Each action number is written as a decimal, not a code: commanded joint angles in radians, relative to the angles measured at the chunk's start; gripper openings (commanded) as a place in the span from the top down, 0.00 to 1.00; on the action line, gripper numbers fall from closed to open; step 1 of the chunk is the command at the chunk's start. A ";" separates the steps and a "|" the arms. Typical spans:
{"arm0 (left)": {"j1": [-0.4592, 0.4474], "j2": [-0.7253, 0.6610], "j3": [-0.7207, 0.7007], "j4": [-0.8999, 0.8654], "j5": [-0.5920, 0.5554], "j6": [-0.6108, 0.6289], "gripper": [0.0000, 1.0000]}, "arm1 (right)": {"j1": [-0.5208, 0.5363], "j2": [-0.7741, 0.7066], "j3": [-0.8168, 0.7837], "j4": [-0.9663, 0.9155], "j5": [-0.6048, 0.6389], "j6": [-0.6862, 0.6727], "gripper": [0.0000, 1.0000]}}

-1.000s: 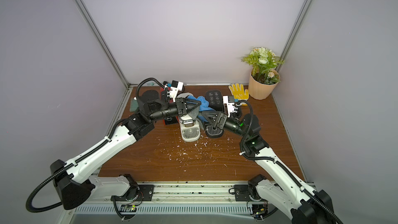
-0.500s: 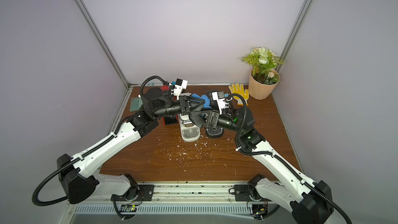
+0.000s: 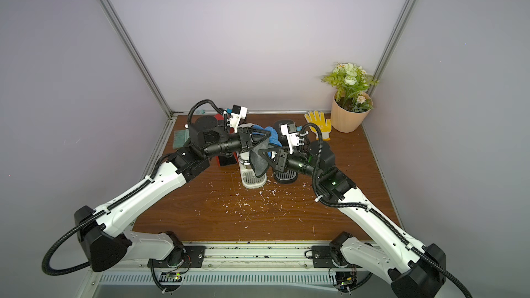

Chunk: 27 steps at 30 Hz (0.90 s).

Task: Wipe the surface of a coffee machine
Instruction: Pick up the cleaning item at the center of the board, then wipe the dirt from the surface of the coffee machine.

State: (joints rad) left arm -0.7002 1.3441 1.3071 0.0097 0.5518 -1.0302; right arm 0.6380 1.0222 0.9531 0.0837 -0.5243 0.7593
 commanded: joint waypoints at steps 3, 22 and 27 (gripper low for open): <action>0.000 0.016 0.132 -0.300 -0.168 0.190 0.26 | -0.013 -0.044 0.174 -0.266 0.327 -0.209 1.00; 0.001 0.018 0.077 -0.481 -0.491 0.406 0.19 | -0.051 0.268 0.316 -0.544 0.663 -0.433 0.97; 0.001 0.005 0.074 -0.511 -0.530 0.440 0.19 | -0.112 0.389 0.374 -0.488 0.636 -0.456 0.97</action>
State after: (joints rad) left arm -0.7002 1.3762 1.3869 -0.4637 0.0826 -0.6338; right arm 0.5598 1.3476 1.2846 -0.4316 0.0986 0.3408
